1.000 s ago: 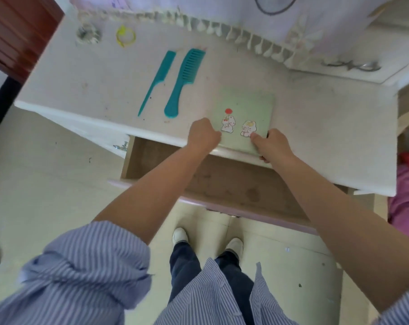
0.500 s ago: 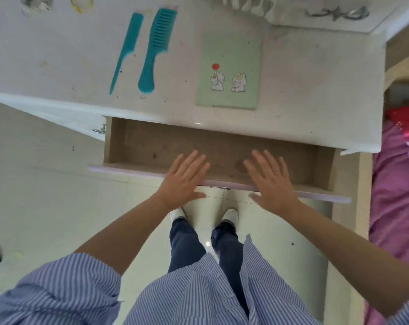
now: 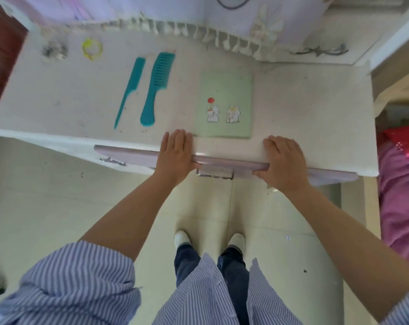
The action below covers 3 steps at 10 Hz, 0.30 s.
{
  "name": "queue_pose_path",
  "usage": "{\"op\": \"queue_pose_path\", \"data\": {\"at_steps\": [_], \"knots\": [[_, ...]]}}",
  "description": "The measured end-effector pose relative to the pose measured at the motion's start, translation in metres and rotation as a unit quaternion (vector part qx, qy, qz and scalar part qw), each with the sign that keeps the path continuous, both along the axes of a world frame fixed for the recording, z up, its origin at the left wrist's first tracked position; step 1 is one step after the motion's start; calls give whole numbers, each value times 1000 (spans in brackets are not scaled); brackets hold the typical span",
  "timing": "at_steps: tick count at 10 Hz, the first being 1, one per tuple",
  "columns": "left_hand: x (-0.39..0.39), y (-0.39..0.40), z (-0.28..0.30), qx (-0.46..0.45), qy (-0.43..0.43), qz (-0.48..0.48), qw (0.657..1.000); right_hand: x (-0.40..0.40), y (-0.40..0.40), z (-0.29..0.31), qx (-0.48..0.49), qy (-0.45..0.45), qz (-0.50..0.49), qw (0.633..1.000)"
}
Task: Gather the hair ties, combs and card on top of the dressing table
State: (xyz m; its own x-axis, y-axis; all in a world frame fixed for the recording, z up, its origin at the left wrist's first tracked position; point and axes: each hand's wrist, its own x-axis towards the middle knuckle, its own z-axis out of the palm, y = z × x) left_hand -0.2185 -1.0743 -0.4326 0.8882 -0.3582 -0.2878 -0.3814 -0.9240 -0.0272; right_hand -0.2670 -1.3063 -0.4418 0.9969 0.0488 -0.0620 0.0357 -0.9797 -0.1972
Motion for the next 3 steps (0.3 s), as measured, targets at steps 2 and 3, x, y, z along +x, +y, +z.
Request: {"op": "queue_pose_path", "data": {"at_steps": [2,3], "knots": [[7,4,-1,-54,-67,-28,996,-2,4,0,69,22,-3,997],[17,-6,-10,-74,-71,13,995,26,-18,20,174,77,-67,979]]}}
